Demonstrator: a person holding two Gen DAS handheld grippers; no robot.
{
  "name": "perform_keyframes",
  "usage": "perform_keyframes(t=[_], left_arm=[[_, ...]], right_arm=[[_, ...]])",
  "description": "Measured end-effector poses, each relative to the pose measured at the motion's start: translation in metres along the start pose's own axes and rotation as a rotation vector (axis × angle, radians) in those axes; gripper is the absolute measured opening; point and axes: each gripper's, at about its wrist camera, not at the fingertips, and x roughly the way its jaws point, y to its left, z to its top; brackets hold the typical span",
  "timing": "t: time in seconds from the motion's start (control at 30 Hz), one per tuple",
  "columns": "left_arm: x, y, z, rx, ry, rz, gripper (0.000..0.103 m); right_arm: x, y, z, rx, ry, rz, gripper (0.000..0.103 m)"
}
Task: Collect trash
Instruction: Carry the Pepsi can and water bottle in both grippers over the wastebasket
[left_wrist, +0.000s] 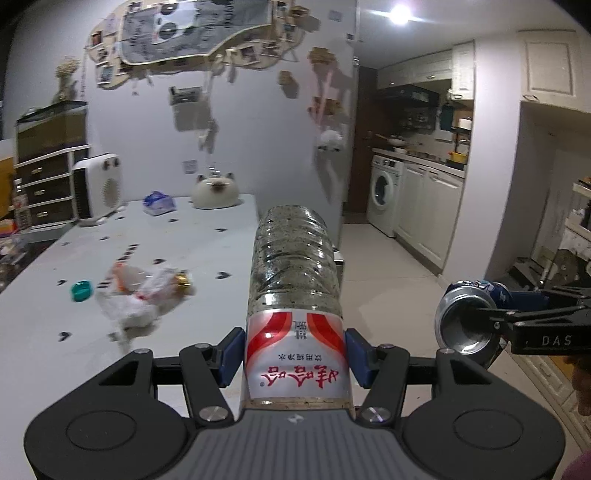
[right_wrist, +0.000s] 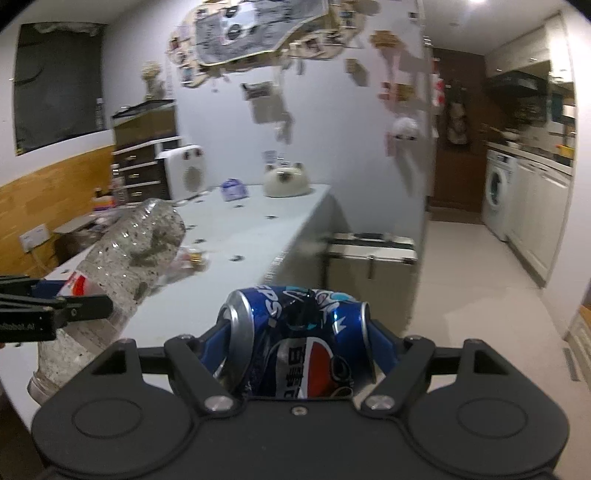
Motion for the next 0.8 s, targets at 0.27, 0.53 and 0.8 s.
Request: perform_keyframes(t=[0.27, 0.53, 0.8], left_arm=[[0.044, -0.05, -0.006, 0.007, 0.054, -0.073, 0.059], [0.095, -0.093, -0.024, -0.009, 0.112, -0.12, 0.059], [0.16, -0.132, -0.063, -0.037, 0.179, -0.168, 0.059]], right_arm=[[-0.004, -0.056, -0.023, 0.052, 0.029, -0.089, 0.078], [0.007, -0.106, -0.056, 0.107, 0.051, -0.139, 0.078], [0.04, -0.14, -0.102, 0.198, 0.106, -0.177, 0.078]])
